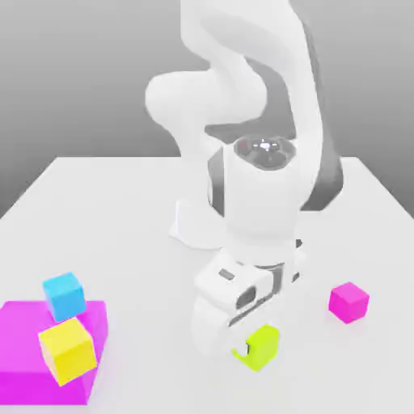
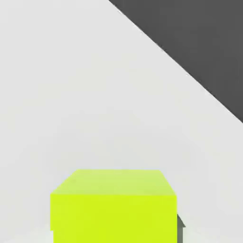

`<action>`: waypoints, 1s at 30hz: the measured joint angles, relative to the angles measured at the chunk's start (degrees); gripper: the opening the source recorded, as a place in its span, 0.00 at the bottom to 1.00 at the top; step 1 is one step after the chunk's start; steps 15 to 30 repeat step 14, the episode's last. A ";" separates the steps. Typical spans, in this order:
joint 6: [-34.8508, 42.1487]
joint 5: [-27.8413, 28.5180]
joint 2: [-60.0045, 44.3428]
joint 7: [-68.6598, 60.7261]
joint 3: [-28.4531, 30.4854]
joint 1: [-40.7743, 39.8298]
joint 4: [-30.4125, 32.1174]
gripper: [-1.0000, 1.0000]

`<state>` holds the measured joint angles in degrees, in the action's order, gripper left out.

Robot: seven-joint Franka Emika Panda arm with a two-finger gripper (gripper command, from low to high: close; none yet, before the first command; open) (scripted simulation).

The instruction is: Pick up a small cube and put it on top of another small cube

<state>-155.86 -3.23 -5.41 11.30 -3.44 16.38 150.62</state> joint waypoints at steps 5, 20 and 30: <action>1.80 0.40 9.30 6.64 -7.74 15.00 7.33 0.00; -9.29 7.86 -1.50 12.96 -6.15 16.16 7.81 1.00; -9.29 7.86 -1.50 12.96 -6.15 16.16 7.81 1.00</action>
